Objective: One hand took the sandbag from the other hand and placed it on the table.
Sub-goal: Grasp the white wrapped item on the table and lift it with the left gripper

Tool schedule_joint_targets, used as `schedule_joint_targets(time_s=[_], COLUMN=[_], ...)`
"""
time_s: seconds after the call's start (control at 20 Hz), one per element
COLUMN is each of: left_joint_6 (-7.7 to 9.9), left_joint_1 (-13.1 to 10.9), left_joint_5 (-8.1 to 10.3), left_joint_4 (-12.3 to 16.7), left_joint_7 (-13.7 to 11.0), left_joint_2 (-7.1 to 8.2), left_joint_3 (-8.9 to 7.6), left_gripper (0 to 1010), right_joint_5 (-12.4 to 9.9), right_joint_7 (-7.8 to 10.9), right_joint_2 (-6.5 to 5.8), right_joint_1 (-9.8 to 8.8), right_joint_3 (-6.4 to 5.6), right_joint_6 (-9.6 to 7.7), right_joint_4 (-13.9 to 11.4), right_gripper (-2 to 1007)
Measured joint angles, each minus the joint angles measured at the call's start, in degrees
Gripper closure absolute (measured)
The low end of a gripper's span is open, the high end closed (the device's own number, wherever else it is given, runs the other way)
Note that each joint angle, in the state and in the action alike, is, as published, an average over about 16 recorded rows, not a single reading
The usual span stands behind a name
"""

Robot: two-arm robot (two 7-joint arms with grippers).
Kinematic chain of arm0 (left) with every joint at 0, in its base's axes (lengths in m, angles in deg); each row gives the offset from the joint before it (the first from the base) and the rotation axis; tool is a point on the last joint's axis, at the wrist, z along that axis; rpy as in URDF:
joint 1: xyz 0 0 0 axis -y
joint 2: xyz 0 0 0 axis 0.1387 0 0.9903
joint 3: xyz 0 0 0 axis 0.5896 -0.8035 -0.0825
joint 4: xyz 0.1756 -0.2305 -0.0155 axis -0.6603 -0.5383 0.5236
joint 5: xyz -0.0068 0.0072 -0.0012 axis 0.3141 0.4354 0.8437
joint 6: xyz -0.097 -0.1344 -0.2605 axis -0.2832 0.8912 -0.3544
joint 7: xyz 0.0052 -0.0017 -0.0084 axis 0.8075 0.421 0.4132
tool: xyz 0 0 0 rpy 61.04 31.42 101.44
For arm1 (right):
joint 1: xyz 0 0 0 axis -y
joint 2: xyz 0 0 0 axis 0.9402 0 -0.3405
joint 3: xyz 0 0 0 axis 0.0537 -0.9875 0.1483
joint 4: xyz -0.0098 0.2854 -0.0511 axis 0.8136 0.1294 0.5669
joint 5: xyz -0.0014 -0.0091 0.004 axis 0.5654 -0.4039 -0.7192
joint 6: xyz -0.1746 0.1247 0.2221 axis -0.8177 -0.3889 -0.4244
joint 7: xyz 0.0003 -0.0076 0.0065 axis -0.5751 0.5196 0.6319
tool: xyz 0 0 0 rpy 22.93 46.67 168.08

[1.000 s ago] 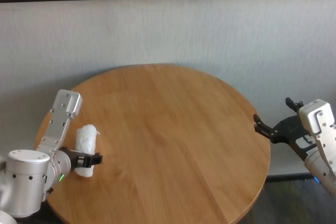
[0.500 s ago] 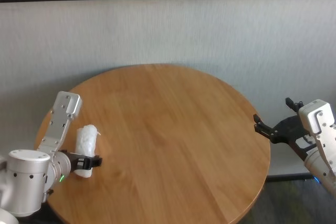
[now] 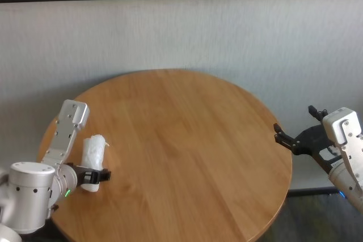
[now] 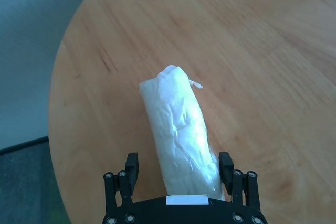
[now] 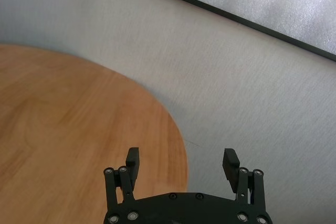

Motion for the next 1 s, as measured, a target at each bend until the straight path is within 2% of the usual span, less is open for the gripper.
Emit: schedule_joint_targets(time_s=[0.45,1.0], left_joint_6=[-0.59,-0.78], left_joint_1=[0.19,0.19], left_joint_5=[-0.82,-1.00], left_joint_4=[-0.78,-0.94], left_joint_7=[-0.41,-0.37], left_joint_2=[-0.70,-0.96], left_joint_3=[-0.49,-0.76], left_gripper=[9,37], right_joint_5=[0.00,0.00], right_joint_7=[0.00,0.00], right_joint_2=[0.00,0.00], right_joint_1=[0.00,0.00], right_joint_3=[0.00,0.00], right_joint_6=[0.00,0.00], right_joint_4=[0.00,0.00], right_gripper=[3,3])
